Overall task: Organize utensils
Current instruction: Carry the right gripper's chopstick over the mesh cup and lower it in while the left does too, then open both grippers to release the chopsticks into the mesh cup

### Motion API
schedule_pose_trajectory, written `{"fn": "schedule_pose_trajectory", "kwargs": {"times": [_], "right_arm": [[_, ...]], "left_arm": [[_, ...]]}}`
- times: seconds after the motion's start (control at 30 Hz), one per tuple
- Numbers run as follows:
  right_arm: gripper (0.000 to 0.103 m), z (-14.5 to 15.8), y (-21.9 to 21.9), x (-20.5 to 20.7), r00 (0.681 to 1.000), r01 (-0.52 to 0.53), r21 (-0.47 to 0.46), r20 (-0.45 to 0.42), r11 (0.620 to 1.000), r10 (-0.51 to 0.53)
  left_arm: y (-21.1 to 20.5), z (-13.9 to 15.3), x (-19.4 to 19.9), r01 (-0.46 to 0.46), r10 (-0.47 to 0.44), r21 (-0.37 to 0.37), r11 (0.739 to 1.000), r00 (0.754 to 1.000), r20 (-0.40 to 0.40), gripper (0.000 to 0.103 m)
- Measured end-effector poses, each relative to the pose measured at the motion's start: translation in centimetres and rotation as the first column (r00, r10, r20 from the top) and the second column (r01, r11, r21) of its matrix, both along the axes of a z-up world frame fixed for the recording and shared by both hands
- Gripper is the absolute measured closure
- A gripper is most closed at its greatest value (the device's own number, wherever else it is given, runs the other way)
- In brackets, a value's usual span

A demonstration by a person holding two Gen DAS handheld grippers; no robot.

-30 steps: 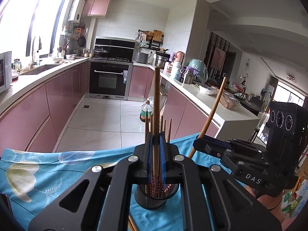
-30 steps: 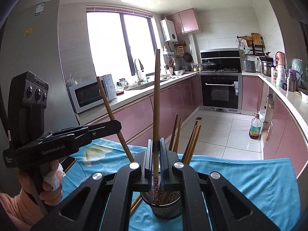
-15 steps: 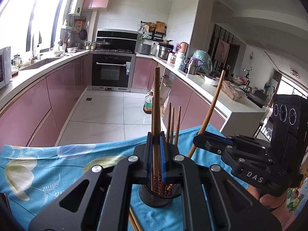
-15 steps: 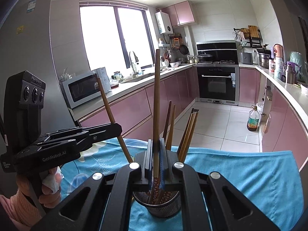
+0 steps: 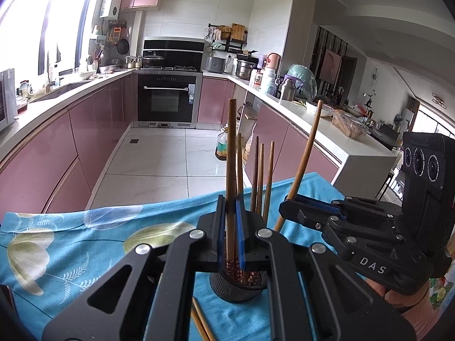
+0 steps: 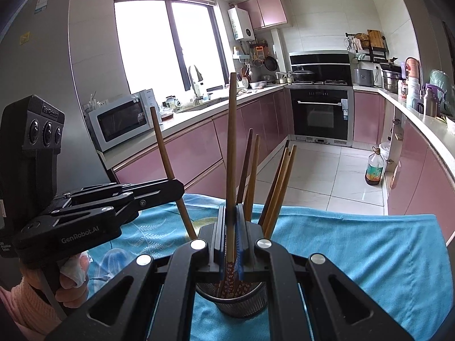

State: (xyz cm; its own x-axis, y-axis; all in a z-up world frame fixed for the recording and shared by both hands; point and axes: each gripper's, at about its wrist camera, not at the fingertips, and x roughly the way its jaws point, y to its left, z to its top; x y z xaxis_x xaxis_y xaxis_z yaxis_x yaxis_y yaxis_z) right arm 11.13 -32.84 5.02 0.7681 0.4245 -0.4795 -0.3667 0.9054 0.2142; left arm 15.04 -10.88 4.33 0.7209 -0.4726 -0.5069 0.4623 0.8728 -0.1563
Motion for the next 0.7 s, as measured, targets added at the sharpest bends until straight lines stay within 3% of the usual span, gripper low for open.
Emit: {"fn": "schedule_pose_trajectory", "kwargs": {"times": [0.7], "right_arm": [[0.097,-1.8,1.0,0.4,0.999,0.003,-0.028,-0.043,1.000,-0.004]], "left_arm": [[-0.9,-2.2,1.7,-0.016,0.017,0.041,0.999,0.999,-0.035,0.096]]}}
